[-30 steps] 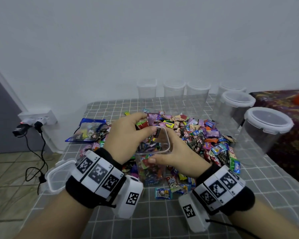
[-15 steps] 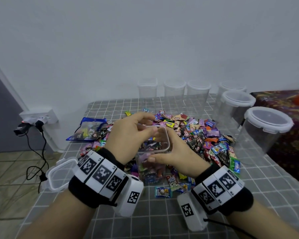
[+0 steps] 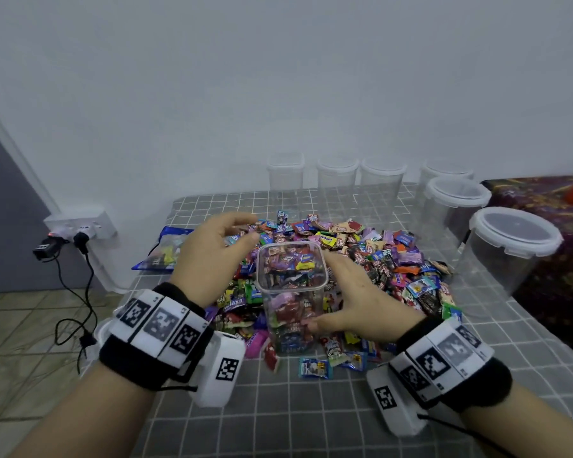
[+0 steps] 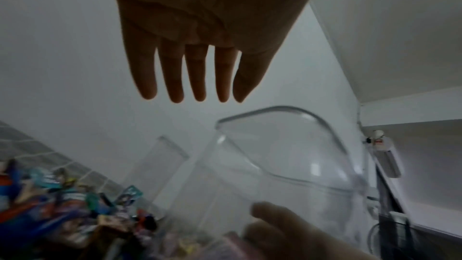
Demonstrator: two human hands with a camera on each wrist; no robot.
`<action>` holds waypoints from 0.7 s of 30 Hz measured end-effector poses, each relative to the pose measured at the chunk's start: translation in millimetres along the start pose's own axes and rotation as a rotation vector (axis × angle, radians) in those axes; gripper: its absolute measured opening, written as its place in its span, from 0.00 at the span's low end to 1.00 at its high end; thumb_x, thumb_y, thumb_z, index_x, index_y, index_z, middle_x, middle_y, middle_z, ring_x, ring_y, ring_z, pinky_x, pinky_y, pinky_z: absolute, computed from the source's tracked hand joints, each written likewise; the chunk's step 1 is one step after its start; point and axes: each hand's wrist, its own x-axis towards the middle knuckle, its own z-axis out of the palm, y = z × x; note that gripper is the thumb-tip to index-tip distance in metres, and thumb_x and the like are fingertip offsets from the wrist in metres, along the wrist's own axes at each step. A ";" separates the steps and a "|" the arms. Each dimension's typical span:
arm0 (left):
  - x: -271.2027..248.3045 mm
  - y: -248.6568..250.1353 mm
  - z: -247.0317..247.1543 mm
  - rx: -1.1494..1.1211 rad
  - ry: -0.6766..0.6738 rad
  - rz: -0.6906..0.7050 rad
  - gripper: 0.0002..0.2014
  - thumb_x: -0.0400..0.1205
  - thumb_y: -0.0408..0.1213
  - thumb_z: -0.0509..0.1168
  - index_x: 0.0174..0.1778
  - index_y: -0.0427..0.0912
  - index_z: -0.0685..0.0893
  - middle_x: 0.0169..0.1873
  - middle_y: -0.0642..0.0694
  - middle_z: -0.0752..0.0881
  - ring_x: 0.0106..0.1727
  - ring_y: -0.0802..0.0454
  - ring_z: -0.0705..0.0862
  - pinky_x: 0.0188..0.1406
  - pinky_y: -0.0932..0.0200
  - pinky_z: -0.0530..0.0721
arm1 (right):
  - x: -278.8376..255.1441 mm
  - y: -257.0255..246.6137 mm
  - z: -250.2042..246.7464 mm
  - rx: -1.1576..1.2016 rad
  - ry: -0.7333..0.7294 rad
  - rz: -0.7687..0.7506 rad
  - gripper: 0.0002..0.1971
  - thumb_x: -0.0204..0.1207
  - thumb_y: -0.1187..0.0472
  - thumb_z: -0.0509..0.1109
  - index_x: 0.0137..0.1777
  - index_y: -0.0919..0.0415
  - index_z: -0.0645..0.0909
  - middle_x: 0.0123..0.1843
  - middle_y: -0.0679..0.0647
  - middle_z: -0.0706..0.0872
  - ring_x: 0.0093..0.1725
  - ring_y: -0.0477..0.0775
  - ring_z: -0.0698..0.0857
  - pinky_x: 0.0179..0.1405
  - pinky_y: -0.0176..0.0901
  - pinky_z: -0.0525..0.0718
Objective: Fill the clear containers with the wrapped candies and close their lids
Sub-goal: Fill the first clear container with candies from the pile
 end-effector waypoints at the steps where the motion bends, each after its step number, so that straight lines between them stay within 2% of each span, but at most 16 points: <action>1: 2.5 -7.1 -2.1 0.063 -0.030 -0.041 0.09 0.80 0.41 0.67 0.53 0.60 0.83 0.48 0.58 0.84 0.53 0.53 0.83 0.59 0.50 0.80 | 0.1 2.6 -4.9 -0.057 -0.027 0.037 0.58 0.61 0.42 0.79 0.84 0.47 0.43 0.82 0.45 0.48 0.81 0.51 0.47 0.78 0.51 0.57; 3: 9.4 -23.7 -4.1 0.237 -0.107 -0.115 0.14 0.80 0.44 0.66 0.62 0.54 0.81 0.58 0.51 0.83 0.59 0.50 0.82 0.64 0.46 0.79 | -0.1 5.7 -16.3 -0.181 -0.058 0.101 0.57 0.65 0.45 0.80 0.84 0.48 0.43 0.83 0.49 0.42 0.82 0.53 0.43 0.80 0.55 0.55; 5: 17.0 -43.3 -3.5 0.458 -0.217 -0.202 0.22 0.79 0.50 0.66 0.69 0.52 0.76 0.68 0.48 0.79 0.64 0.48 0.79 0.66 0.47 0.77 | 3.6 9.9 -26.0 -0.270 -0.044 0.180 0.55 0.65 0.44 0.78 0.84 0.49 0.43 0.84 0.52 0.41 0.83 0.56 0.42 0.80 0.57 0.55; 7: 21.7 -60.6 -0.1 0.662 -0.335 -0.309 0.34 0.75 0.58 0.67 0.75 0.52 0.69 0.73 0.46 0.74 0.67 0.45 0.77 0.65 0.48 0.78 | 10.1 16.5 -32.1 -0.371 -0.020 0.278 0.57 0.64 0.39 0.77 0.84 0.50 0.42 0.85 0.55 0.41 0.83 0.58 0.42 0.79 0.58 0.56; 9: 22.4 -73.2 5.2 0.796 -0.447 -0.407 0.47 0.68 0.65 0.70 0.80 0.55 0.57 0.78 0.43 0.66 0.72 0.42 0.73 0.68 0.44 0.76 | 15.9 23.2 -34.7 -0.470 -0.029 0.366 0.59 0.62 0.33 0.75 0.84 0.49 0.40 0.85 0.56 0.41 0.83 0.60 0.43 0.79 0.62 0.59; 12: 20.1 -82.2 13.4 0.935 -0.565 -0.479 0.58 0.64 0.69 0.71 0.82 0.58 0.42 0.82 0.40 0.54 0.78 0.38 0.65 0.72 0.41 0.72 | 21.6 28.5 -32.8 -0.550 -0.086 0.438 0.59 0.63 0.30 0.72 0.84 0.49 0.38 0.85 0.57 0.44 0.83 0.62 0.50 0.76 0.63 0.65; 14: 20.0 -82.3 18.0 0.987 -0.619 -0.478 0.59 0.64 0.69 0.70 0.82 0.58 0.38 0.82 0.39 0.52 0.78 0.37 0.66 0.70 0.41 0.74 | 23.2 28.4 -29.1 -0.591 -0.122 0.452 0.58 0.64 0.30 0.71 0.84 0.49 0.38 0.85 0.57 0.48 0.82 0.63 0.56 0.73 0.60 0.69; 17: 21.8 -78.6 21.0 1.006 -0.690 -0.459 0.55 0.67 0.67 0.71 0.82 0.62 0.42 0.82 0.38 0.56 0.76 0.38 0.70 0.68 0.41 0.76 | 25.2 27.1 -22.3 -0.660 -0.168 0.436 0.57 0.65 0.29 0.69 0.84 0.47 0.38 0.84 0.56 0.53 0.80 0.64 0.61 0.72 0.58 0.70; 19: 22.6 -77.4 22.2 0.998 -0.709 -0.436 0.48 0.67 0.65 0.71 0.80 0.65 0.53 0.79 0.41 0.64 0.73 0.40 0.74 0.66 0.43 0.78 | 26.8 26.4 -19.3 -0.693 -0.196 0.432 0.56 0.65 0.29 0.69 0.84 0.45 0.40 0.83 0.57 0.56 0.78 0.64 0.63 0.71 0.57 0.70; 21: 21.4 -76.3 23.2 1.007 -0.702 -0.399 0.40 0.69 0.63 0.71 0.78 0.65 0.63 0.76 0.45 0.70 0.70 0.44 0.76 0.64 0.47 0.79 | 27.5 25.8 -18.8 -0.716 -0.209 0.425 0.53 0.65 0.29 0.70 0.84 0.44 0.43 0.81 0.56 0.60 0.77 0.63 0.64 0.70 0.57 0.72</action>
